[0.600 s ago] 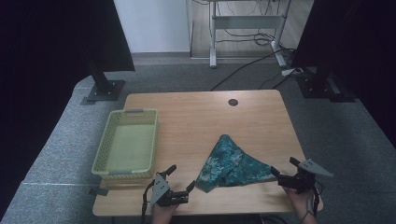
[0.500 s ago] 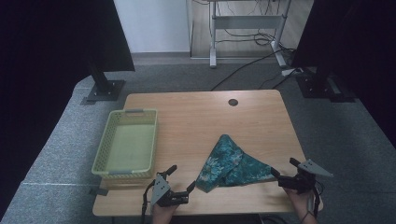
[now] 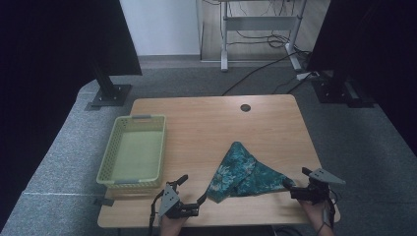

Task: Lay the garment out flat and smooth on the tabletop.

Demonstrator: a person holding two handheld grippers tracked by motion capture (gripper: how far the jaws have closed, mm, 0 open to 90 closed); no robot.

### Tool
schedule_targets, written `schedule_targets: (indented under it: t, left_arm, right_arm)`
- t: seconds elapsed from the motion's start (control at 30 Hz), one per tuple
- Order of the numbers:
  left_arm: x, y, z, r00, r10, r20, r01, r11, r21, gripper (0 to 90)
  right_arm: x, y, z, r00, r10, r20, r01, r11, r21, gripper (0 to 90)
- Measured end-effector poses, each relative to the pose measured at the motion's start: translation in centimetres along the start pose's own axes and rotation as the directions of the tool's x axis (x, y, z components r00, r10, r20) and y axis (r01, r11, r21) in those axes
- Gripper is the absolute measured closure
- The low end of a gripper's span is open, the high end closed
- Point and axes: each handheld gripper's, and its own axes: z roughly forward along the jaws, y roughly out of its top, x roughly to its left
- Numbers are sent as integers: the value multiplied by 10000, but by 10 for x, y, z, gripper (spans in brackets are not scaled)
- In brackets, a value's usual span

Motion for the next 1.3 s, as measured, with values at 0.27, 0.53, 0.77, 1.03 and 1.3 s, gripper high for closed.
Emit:
schedule_targets:
  t: [0.27, 0.53, 0.77, 1.03, 1.3]
  left_arm:
    - [1, 2, 4, 9992, -104, 389, 81, 9982, 593, 75]
    - [3, 7, 14, 9957, -428, 825, 257, 9799, 1980, 97]
    - [-7, 34, 26, 9905, -262, 1353, -54, 9736, 2280, 151]
    - [-25, 60, 61, 9740, 53, 2267, -730, 9539, 2911, 162]
    - [-44, 74, 96, 9752, 479, 2160, -1152, 9434, 3111, 168]
  right_arm:
    - [2, 0, 3, 9996, -267, -120, 271, 9989, 370, 0]
    - [2, 1, 5, 9990, -259, -353, 278, 9981, 541, 0]
    - [-1, 0, 3, 9990, -65, -446, 82, 9993, 363, 0]
    - [-2, 0, 2, 9988, 25, -498, -10, 9995, 305, 0]
    - [-1, 0, 2, 9986, 8, -520, 8, 9995, 304, 0]
